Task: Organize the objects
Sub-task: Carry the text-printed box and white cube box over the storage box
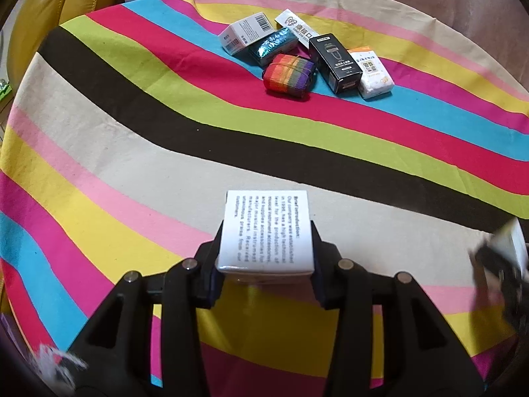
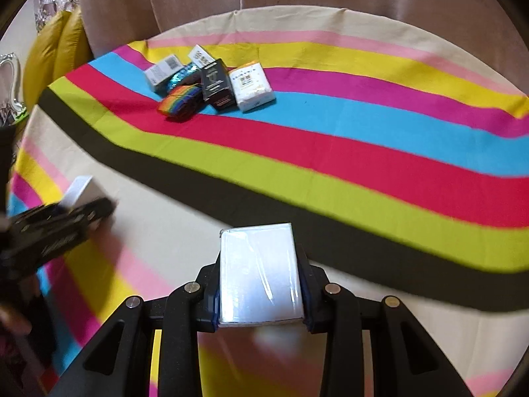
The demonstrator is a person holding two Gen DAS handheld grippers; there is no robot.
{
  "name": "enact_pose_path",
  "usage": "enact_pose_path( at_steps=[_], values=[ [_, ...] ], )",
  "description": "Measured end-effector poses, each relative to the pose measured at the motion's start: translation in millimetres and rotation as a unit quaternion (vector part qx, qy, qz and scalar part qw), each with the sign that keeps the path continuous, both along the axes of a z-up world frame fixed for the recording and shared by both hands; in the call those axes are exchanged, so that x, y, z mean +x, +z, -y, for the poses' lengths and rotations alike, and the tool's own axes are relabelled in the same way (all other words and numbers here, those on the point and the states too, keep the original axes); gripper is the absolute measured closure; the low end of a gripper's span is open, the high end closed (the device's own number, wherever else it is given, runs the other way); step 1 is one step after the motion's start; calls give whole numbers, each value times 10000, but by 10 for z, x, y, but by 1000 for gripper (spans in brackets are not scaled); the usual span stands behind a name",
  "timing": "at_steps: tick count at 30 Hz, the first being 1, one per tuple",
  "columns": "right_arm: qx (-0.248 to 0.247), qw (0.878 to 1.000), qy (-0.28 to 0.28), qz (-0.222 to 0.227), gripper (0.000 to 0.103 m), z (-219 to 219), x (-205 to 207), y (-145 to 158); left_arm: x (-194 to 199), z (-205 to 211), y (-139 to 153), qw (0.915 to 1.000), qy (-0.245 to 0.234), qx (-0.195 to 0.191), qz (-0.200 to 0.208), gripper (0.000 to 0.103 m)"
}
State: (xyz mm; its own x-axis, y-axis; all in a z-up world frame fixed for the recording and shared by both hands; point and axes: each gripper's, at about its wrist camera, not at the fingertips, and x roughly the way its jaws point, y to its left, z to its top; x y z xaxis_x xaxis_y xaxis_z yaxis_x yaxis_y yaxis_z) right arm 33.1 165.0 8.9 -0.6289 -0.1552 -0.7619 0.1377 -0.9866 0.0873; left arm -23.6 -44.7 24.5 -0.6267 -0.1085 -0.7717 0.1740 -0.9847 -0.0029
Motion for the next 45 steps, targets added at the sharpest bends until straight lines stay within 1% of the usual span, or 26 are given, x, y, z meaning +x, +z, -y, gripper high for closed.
enact_pose_path(
  at_steps=[3,4,7,10,12,13,20,25,29,34,38,41,44,45],
  values=[
    [72,9999,123,41,67,81,223,-57,36,-4,15,10000,43,-24,-4,57],
    [167,9997,161,-12,67,117,299,-59,70,-1,22,10000,60,0,-8,57],
    [168,9994,294,-59,67,172,476,-27,284,2,94,9996,116,202,-157,58],
    [272,9986,439,-119,67,222,586,4,577,-32,227,9986,184,297,-389,58],
    [249,9983,504,-130,67,264,625,19,773,34,272,9977,198,480,-435,58],
    [244,9982,531,-134,67,286,643,29,835,61,282,9975,221,510,-434,58],
    [321,9952,896,-246,67,632,748,110,1237,207,352,9978,294,343,-483,58],
    [442,9912,1196,-368,67,868,861,221,1498,344,405,9969,437,306,-572,58],
    [508,9867,1476,-462,67,1079,965,321,1731,457,457,9954,540,370,-700,58],
    [545,9773,1969,-563,67,1422,1133,424,2063,652,525,9931,724,348,-858,58],
    [528,9664,2440,-604,67,1748,1293,498,2366,877,555,9901,980,366,-940,58],
    [552,9543,2865,-648,67,2015,1448,547,2573,1034,555,9880,1152,403,-950,58],
    [546,9392,3319,-692,67,2269,1635,600,2912,1246,536,9838,1479,387,-939,58],
    [562,9325,3496,-716,67,2366,1709,617,3000,1304,524,9826,1566,390,-922,58]
  ],
)
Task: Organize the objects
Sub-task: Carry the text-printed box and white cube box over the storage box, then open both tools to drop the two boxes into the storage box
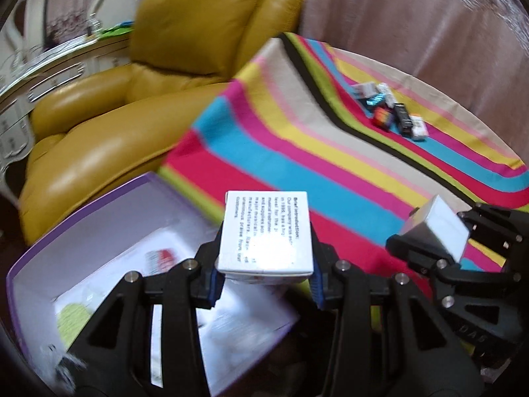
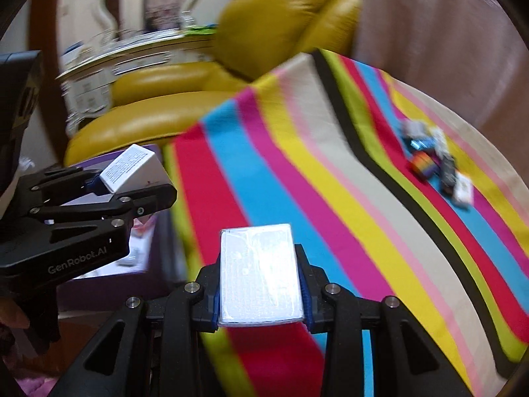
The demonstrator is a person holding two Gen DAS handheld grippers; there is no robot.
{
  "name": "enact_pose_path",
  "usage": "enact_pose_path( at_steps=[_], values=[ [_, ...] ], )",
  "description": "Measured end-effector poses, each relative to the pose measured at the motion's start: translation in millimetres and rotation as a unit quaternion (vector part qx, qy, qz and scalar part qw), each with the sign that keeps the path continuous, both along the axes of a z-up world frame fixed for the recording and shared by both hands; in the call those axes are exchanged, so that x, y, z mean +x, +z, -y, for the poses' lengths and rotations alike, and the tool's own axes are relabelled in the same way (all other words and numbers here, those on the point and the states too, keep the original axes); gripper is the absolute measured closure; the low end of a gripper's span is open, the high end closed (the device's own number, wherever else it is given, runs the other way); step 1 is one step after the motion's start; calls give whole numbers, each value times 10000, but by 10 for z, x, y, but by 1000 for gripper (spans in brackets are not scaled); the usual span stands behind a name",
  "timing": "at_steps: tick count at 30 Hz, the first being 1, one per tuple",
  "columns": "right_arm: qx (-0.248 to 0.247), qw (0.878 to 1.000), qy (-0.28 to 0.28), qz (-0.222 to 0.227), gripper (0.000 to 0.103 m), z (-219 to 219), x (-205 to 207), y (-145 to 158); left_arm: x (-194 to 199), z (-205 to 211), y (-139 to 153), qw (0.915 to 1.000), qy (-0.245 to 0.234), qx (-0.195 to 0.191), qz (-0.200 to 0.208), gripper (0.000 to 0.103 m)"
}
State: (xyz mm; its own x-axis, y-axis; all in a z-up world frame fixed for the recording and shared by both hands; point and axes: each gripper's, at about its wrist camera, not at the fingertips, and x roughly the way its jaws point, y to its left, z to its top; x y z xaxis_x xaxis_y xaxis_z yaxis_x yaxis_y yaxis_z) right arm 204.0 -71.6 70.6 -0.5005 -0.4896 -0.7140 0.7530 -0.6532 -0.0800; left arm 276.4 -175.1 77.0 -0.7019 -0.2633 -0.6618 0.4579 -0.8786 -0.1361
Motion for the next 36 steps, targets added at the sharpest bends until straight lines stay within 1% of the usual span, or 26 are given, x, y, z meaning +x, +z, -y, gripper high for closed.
enact_pose_path(
  at_steps=[5,9,11,14,16,17,18,19,20,21,22,24,26,27,29,30,31,32,33,34,35,36],
  values=[
    [-69,9972,736,91,67,374,233,67,497,336,-93,9982,570,51,184,58],
    [-83,9919,1249,199,67,700,382,101,765,543,-178,9950,936,8,333,58],
    [-75,9885,1494,220,67,851,486,108,878,650,-232,9925,1140,-7,442,58],
    [-7,9797,1977,338,67,1118,663,70,1028,798,-304,9878,1442,-33,581,57],
    [50,9745,2214,365,66,1276,785,8,1098,877,-348,9827,1702,-119,726,56],
    [93,9720,2314,408,66,1338,835,-29,1123,902,-365,9793,1844,-188,814,53],
    [172,9687,2430,480,64,1409,893,-75,1139,930,-383,9720,2105,-365,983,42],
    [233,9672,2481,486,63,1447,932,-101,1160,933,-389,9678,2239,-462,1049,35],
    [281,9665,2516,432,62,1462,973,-121,1172,930,-385,9657,2312,-536,1051,24],
    [281,9665,2522,381,60,1443,990,-120,1173,905,-364,9664,2309,-605,950,20],
    [260,9675,2493,326,58,1414,979,-111,1164,883,-351,9672,2289,-636,904,19],
    [153,9725,2308,281,52,1312,853,-82,1054,762,-305,9721,2084,-704,813,17],
    [-2,9784,2046,306,50,1172,700,-25,913,646,-261,9787,1784,-711,731,14],
    [-96,9826,1828,326,49,1059,578,3,781,533,-233,9844,1476,-681,678,13],
    [-208,9891,1421,326,47,878,373,33,579,366,-186,9912,1005,-615,602,13],
    [-248,9926,1147,321,46,755,246,36,410,226,-149,9953,622,-540,513,11],
    [-283,9952,885,314,46,618,120,30,263,123,-126,9974,331,-461,442,10],
    [-313,9971,618,318,45,487,-12,9,158,58,-110,9982,158,-413,405,9],
    [-333,9986,247,335,45,304,-180,-18,-65,-61,-82,9989,-187,-305,318,8],
    [-335,9989,-13,328,44,156,-297,-38,-225,-144,-69,9986,-389,-247,264,8],
    [-372,9977,-425,364,44,-68,-469,-70,-454,-252,-57,9977,-612,-215,218,8],
    [-437,9956,-708,436,44,-239,-594,-87,-653,-324,-48,9967,-767,-174,193,8]
  ],
)
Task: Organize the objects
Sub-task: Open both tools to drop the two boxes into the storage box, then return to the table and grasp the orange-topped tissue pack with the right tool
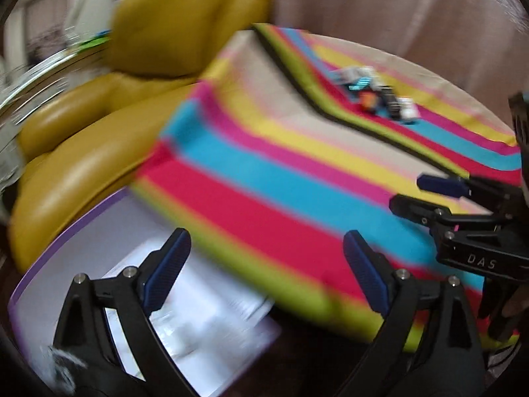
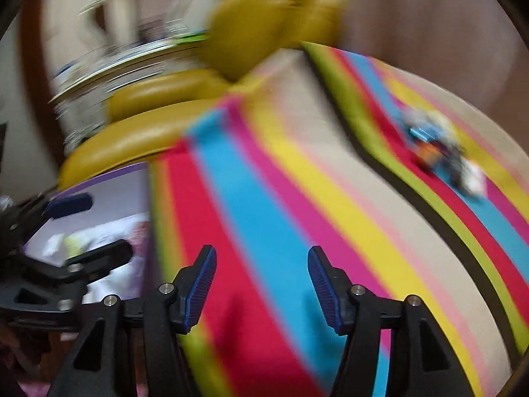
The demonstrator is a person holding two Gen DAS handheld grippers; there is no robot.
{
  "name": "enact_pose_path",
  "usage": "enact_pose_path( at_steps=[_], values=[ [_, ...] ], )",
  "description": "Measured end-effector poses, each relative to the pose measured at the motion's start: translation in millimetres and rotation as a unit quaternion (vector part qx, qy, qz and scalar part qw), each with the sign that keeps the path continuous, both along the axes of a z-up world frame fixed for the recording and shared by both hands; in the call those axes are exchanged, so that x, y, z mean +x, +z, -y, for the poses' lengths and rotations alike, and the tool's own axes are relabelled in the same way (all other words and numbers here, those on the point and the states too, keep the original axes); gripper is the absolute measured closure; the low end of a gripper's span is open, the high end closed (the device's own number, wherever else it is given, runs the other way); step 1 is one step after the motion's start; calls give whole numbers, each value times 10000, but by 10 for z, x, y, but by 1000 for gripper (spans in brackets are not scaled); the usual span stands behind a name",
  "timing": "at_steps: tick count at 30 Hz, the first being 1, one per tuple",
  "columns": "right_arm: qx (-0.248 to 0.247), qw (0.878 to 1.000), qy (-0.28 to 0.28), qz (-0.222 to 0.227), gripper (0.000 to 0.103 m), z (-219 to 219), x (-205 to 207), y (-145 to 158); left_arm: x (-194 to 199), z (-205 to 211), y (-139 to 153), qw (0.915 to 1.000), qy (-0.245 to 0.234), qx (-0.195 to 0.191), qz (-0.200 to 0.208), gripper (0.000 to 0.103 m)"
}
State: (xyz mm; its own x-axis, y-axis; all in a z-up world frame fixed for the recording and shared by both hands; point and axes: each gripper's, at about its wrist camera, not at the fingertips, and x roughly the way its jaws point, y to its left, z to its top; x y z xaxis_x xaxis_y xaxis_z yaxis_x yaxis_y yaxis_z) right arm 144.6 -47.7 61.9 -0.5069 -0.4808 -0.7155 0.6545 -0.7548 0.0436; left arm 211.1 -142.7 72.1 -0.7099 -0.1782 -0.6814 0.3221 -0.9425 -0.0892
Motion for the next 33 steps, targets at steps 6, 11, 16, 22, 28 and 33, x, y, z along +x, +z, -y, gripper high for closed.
enact_pose_path(
  at_steps=[6,11,16,22,28,33],
  values=[
    [-122,9930,-1175,75,44,-907,-552,-114,-1262,-390,-138,9984,-412,371,144,8],
    [153,9845,-1745,62,44,-1411,-987,-297,-2061,-685,-338,9979,-420,366,333,8],
    [507,9771,-2063,144,44,-1643,-1559,-482,-2430,-692,-551,9961,-299,231,799,8],
    [760,9712,-2255,130,43,-1734,-2323,-643,-2413,-670,-559,9961,-328,276,771,2],
    [993,9636,-2483,-37,39,-1606,-3103,-660,-2468,-738,-612,9946,-315,-2,990,0],
    [1167,9568,-2657,-160,37,-1494,-3613,-668,-2444,-716,-611,9949,-301,35,962,0]
  ],
)
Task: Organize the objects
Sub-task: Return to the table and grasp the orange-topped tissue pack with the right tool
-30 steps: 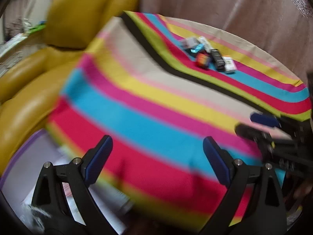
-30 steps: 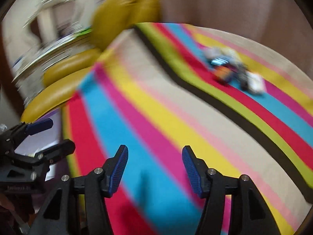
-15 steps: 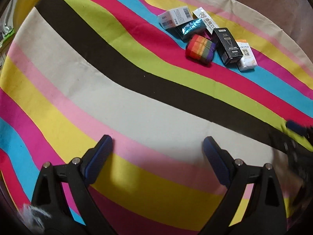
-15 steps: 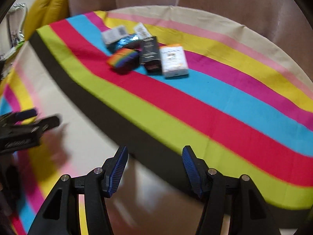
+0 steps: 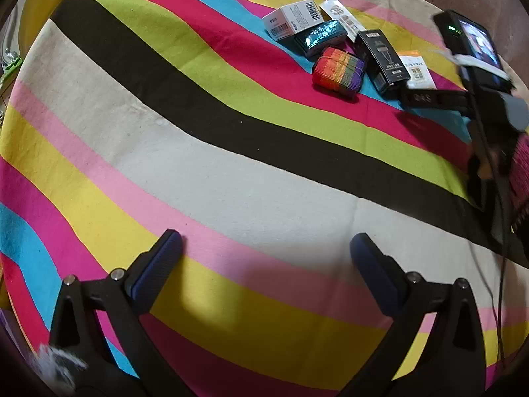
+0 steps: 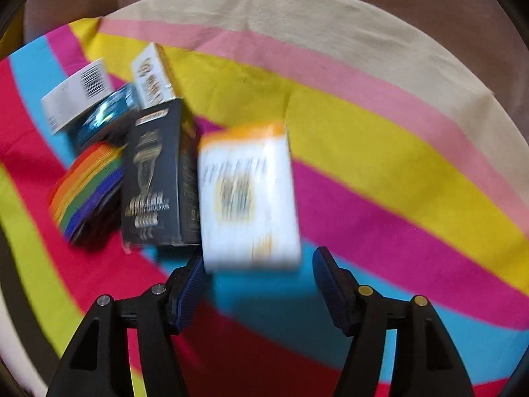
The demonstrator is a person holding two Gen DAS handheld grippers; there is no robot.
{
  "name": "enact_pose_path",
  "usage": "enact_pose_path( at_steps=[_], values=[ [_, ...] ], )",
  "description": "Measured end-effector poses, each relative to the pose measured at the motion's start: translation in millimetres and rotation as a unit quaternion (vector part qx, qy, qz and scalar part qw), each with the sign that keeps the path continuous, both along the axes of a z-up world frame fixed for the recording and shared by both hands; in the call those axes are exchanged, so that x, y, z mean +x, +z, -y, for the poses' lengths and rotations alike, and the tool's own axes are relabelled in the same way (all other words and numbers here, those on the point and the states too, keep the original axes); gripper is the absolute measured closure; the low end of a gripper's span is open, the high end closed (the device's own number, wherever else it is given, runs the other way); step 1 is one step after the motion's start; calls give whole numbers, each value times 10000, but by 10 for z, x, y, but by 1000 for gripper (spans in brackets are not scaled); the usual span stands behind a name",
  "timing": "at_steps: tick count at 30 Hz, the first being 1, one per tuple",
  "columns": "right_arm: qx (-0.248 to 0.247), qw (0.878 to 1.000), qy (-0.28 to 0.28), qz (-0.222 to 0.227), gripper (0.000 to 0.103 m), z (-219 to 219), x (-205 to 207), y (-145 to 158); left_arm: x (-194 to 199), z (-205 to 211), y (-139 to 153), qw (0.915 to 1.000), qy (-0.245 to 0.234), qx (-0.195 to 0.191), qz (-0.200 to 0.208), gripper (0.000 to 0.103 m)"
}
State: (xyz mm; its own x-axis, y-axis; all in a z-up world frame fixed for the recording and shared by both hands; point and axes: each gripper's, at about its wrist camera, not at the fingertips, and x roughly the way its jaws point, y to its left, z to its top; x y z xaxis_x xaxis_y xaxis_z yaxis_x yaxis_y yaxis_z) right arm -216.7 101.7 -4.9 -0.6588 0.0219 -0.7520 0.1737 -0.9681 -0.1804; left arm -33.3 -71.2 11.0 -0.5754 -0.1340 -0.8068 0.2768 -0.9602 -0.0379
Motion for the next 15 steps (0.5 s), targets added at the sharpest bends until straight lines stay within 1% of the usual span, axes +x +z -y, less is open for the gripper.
enact_pose_path(
  at_steps=[2,4,7,9,12,14,15],
  values=[
    [119,9999,67,-43,36,49,-74,-4,17,6,3,10000,3,13,-13,0],
    [40,9997,253,-43,52,62,-52,3,24,18,4,10000,15,34,-30,0],
    [-307,9978,519,271,52,-9,164,28,33,14,7,10000,25,30,-33,0],
    [-464,9945,793,495,52,-91,463,62,51,12,11,10000,36,17,-30,0],
    [-673,9858,1235,915,51,-242,993,76,66,2,16,10000,41,-4,-16,0],
    [-706,9836,1322,1004,50,-302,1197,50,71,-1,14,10000,39,-18,-4,0],
    [-684,9844,1340,918,50,-318,1273,48,16,-13,13,10000,31,-15,-1,0]
  ],
)
